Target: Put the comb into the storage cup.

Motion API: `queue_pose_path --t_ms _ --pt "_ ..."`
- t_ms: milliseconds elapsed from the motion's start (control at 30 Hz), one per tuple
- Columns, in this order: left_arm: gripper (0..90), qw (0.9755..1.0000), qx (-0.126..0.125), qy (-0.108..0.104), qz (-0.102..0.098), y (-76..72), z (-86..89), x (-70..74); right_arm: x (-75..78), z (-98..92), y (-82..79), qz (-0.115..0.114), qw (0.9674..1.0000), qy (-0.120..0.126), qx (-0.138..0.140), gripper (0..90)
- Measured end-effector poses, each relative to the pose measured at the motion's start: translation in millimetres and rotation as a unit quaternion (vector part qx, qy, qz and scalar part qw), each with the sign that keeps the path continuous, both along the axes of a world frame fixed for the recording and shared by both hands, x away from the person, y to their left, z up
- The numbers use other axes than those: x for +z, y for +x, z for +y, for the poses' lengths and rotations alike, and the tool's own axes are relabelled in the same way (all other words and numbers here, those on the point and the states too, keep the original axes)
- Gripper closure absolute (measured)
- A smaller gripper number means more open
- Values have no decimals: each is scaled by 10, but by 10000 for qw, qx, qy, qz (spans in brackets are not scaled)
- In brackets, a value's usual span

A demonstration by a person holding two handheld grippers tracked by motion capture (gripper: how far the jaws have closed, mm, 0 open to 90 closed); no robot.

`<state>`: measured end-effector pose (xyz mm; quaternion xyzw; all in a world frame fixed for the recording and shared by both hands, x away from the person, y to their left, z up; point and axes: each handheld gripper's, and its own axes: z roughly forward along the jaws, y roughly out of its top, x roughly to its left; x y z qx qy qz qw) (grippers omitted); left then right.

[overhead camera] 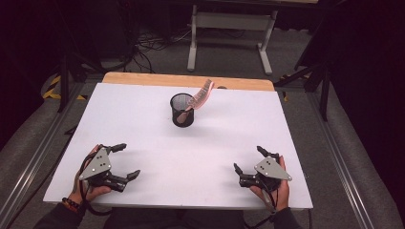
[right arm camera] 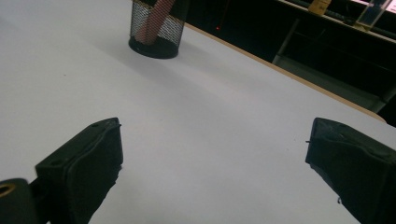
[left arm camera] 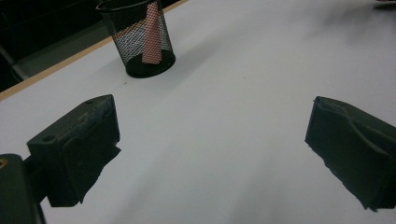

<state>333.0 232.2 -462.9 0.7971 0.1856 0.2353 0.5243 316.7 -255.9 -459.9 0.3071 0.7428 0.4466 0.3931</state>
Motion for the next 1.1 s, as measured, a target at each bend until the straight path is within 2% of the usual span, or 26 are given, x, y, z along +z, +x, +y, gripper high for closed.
queue_pose_path --t_ms 67,700,800,1033,1100 --pt "36 10000 -11 26 -12 7 -1 -8 11 30 -14 -34 10000 -90 6 45" --pt "36 10000 -47 -57 26 29 26 -13 9 77 11 11 9999 -102 -70 45" --pt "36 10000 -34 -14 40 32 23 -15 8 81 9 -3 9998 -163 -72 45" --pt "36 10000 -38 -15 18 36 -9 -10 -4 53 0 -15 10000 -67 -58 45" --pt "37 10000 -24 -7 39 38 -12 -16 3 39 -2 -11 10000 53 -62 45"
